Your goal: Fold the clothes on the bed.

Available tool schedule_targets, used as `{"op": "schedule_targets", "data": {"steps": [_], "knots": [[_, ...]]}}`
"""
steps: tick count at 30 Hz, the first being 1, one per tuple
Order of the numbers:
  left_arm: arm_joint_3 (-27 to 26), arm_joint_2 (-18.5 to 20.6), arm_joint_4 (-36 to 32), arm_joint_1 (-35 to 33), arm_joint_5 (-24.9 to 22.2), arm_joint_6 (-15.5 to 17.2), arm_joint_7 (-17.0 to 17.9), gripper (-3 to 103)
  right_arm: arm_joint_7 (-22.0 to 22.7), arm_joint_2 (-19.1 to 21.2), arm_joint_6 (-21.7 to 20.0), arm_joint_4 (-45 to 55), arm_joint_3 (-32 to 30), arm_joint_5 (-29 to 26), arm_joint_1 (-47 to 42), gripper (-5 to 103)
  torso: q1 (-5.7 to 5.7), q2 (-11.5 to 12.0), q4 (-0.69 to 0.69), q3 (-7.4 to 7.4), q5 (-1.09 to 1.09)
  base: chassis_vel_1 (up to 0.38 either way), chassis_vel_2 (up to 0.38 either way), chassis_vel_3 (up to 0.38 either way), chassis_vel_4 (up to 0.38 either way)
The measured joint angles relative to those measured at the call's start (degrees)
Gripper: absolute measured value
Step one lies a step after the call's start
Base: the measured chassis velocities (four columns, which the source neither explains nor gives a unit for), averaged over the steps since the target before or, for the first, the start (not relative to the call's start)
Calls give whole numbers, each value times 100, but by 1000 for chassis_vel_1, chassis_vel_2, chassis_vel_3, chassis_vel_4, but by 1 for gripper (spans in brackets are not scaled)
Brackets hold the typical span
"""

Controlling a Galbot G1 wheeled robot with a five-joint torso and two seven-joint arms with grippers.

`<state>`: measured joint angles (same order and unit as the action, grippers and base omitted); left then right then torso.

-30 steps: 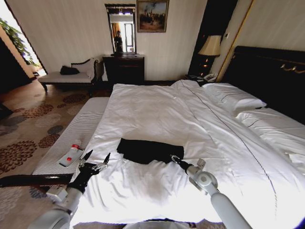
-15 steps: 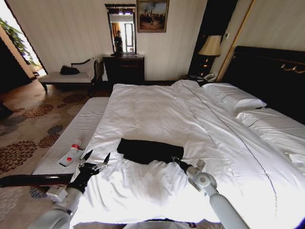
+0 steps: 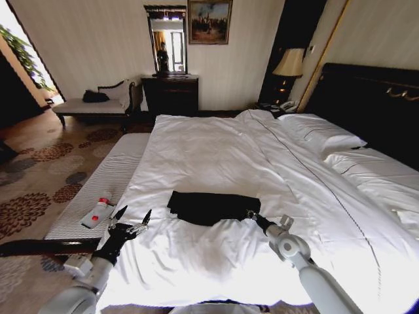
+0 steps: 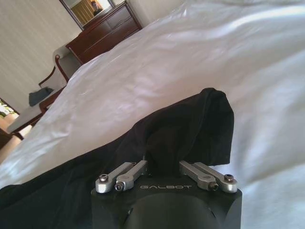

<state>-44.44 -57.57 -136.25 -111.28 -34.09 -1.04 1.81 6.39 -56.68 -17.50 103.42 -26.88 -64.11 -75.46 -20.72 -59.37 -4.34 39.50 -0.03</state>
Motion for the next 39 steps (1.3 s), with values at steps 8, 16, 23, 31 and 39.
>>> {"op": "schedule_targets", "data": {"steps": [8, 16, 23, 31, 39], "knots": [[0, 0, 0, 0, 0, 0, -1, 100, -163, 279, 113, -39, -477, 178, -213, 8, 0, 0, 1, 0, 0, 0, 0, 0, 0], [0, 0, 0, 0, 0, 0, -1, 100, -180, 499, 207, -298, -607, 299, -188, 8, 0, 0, 1, 0, 0, 0, 0, 0, 0], [0, 0, 0, 0, 0, 0, -1, 100, -236, 544, 269, -349, -579, 538, -174, 8, 0, 0, 0, 0, 0, 0, 0, 0, 0], [0, 0, 0, 0, 0, 0, -1, 100, -30, 506, 225, 41, -381, 703, -76, 8, 0, 0, 0, 0, -1, 0, 0, 0, 0], [0, 0, 0, 0, 0, 0, -1, 100, 163, 506, 28, 721, 18, 756, 208, 8, 0, 0, 2, 0, -1, 0, 0, 0, 0]]}}
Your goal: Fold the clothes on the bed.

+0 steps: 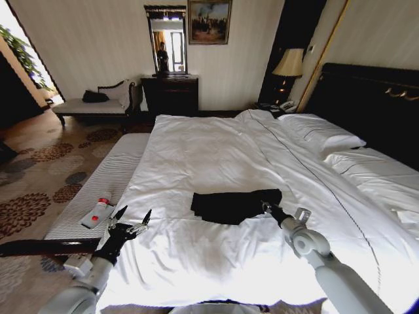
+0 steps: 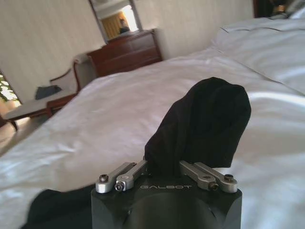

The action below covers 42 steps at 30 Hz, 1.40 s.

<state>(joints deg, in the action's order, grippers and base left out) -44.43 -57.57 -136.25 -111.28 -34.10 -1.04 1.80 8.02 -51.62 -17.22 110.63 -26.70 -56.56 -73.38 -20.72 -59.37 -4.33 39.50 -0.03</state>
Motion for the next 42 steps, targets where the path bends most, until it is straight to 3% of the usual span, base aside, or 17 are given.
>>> {"op": "schedule_targets", "data": {"steps": [12, 18, 22, 35, 37, 42], "knots": [[0, 0, 1, 0, 0, -1, 0, 100, 95, 144, -165, 202, 1245, 66, 907, 8, 0, 0, 0, 0, -1, 0, 0, 0, 0], [0, 0, 1, 0, 0, 0, -1, 100, -14, 84, -123, -256, 2091, 540, 1387, 8, 0, 0, -1, 0, 0, 0, 0, 0, 0], [0, 0, 1, 0, 0, 0, -1, 100, -114, 76, -41, -459, 2377, 869, 1536, 8, 0, 0, 0, 0, 0, 0, 0, 0, 0], [0, 0, 0, 0, 0, -1, -1, 100, -224, 112, -7, -646, 2722, 1180, 1678, 5, 0, 0, -1, 0, 0, 0, 0, 0, 0], [0, 0, 1, 0, 0, 0, -1, 100, -237, 119, -7, -649, 2788, 1230, 1718, 15, 0, 0, -1, 0, 0, 0, 0, 0, 0], [0, 0, 0, 0, 0, 0, -1, 100, -227, 125, -14, -648, 2985, 1283, 1858, 26, 0, 0, -1, 0, 0, 0, 0, 0, 0]]}}
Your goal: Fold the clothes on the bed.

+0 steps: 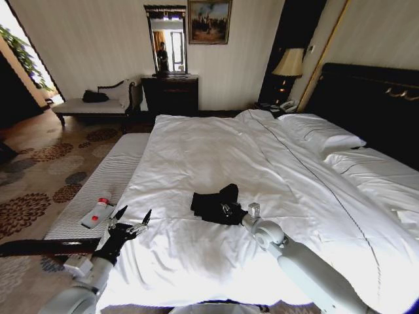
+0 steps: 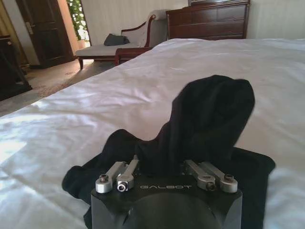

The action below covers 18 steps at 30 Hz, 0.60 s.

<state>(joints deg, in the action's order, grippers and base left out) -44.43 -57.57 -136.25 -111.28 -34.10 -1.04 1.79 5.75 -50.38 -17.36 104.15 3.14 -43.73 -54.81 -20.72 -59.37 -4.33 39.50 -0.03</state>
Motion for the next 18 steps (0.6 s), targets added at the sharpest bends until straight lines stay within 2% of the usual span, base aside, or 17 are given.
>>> {"op": "schedule_targets", "data": {"steps": [2, 3, 5, 6, 9, 12, 13, 15, 16, 17, 18], "knots": [[0, 0, 0, 0, 0, 0, 0, 100, 34, 7, -18, -1, 220, 2, 152, 37, 0, 0, 0, 0, 0, 0, 0, 0, 0], [0, 0, 0, 0, 0, 0, 0, 100, 49, 11, -31, -1, 311, -5, 216, 37, 0, 0, 1, 0, 0, 0, 0, 0, 0], [0, 0, 0, 0, 0, 0, 0, 100, 95, 41, -69, -4, 633, -59, 439, 47, 0, 0, 1, 0, 0, 0, 0, 0, 0], [0, 0, 0, 0, 0, 0, 0, 100, 95, 41, -69, -4, 633, -59, 439, 47, 0, 0, 1, 0, 0, 0, 0, 0, 0], [0, 0, 0, 0, 0, 0, 0, 100, 128, 75, -119, 1, 1097, -95, 754, 64, 0, 0, 1, 0, 0, 0, 0, 0, 0], [0, 0, 0, 0, 0, 0, 0, 100, 148, 49, -143, 29, 1174, -107, 804, 70, 0, 0, 1, 0, 0, 0, 0, 0, 0], [0, 0, 0, 0, 0, 0, 0, 100, 180, 19, -160, 71, 1180, -142, 810, 81, 0, 0, 1, 0, 0, 0, 0, 0, 0], [0, 0, 0, 0, 0, 0, 0, 100, 201, 4, -175, 109, 1162, -184, 801, 81, 0, 0, 1, 0, 0, 0, 0, 0, 0], [0, 0, 0, 0, 0, 0, 0, 100, 215, -1, -181, 148, 1110, -217, 770, 86, 0, 0, 1, 0, 0, 0, 0, 0, 0], [0, 0, 0, 0, 0, 0, 0, 100, 218, -2, -181, 160, 1089, -225, 756, 86, 0, 0, 2, 0, 0, 0, 0, 0, 0], [0, 0, 0, 0, 0, 0, 0, 100, 228, 2, -182, 239, 952, -280, 643, 96, 0, 0, 0, 0, 0, 0, 0, 0, 0]]}}
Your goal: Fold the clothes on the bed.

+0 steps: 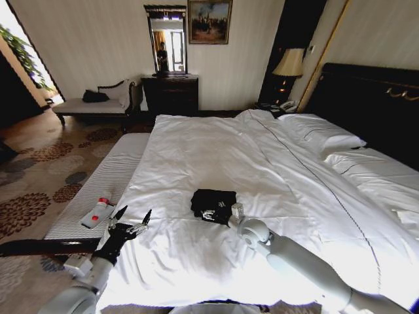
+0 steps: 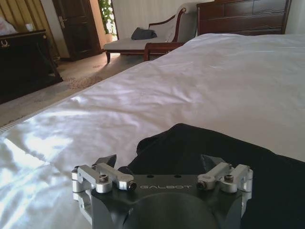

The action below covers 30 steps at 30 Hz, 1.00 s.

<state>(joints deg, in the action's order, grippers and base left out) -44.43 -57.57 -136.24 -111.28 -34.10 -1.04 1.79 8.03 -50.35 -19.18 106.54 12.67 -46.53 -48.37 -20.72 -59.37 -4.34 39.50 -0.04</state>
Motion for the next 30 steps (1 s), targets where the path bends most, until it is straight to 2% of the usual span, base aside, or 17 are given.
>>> {"op": "schedule_targets", "data": {"steps": [7, 9, 10, 12, 19, 22, 24, 27, 30], "knots": [[0, 0, 0, 0, 0, 0, 0, 100, 20, -12, 169, 151, -473, -95, -302, 100, 0, 0, 0, 0, 0, 0, 0, 0, 0], [0, 0, 0, 0, 0, 0, 0, 100, 65, -73, 387, 83, -645, -106, -356, 100, 0, 0, 0, -1, 0, 0, 0, 0, 0], [0, 0, 0, 0, 0, 0, 0, 100, 93, -206, 778, -216, -780, -14, -350, 100, 0, 0, 1, 0, 0, 0, 0, 0, 0], [0, 0, 0, 0, 0, 0, 0, 100, 75, -305, 931, -417, -811, 101, -312, 100, 0, 0, 0, 0, 0, 0, 0, 0, 0], [0, 0, 0, 0, 0, 0, 0, 100, -113, -626, 1370, -1235, -534, 643, 6, 100, 0, 0, 1, 0, 0, 0, 0, 0, 0], [0, 0, 1, 0, 0, 0, 0, 100, -240, -1016, 1609, -1765, -319, 1031, 151, 100, 0, 0, 1, 0, 0, 0, 0, 0, 0], [0, 0, 0, 0, 0, 0, 0, 100, -265, -1092, 1651, -1847, -299, 1096, 158, 100, 0, 0, 1, 0, 0, 0, 0, 0, 0], [0, 0, 0, 0, 0, 0, 0, 100, -490, -1616, 2041, -2458, -238, 1517, 182, 100, 0, 0, 4, 0, 1, 0, 0, 0, 0], [0, 0, 0, 0, 0, 0, 0, 100, -595, -1681, 2183, -2663, -213, 1615, 176, 100, 0, 0, 2, 0, -1, 0, 0, 0, 0]]}}
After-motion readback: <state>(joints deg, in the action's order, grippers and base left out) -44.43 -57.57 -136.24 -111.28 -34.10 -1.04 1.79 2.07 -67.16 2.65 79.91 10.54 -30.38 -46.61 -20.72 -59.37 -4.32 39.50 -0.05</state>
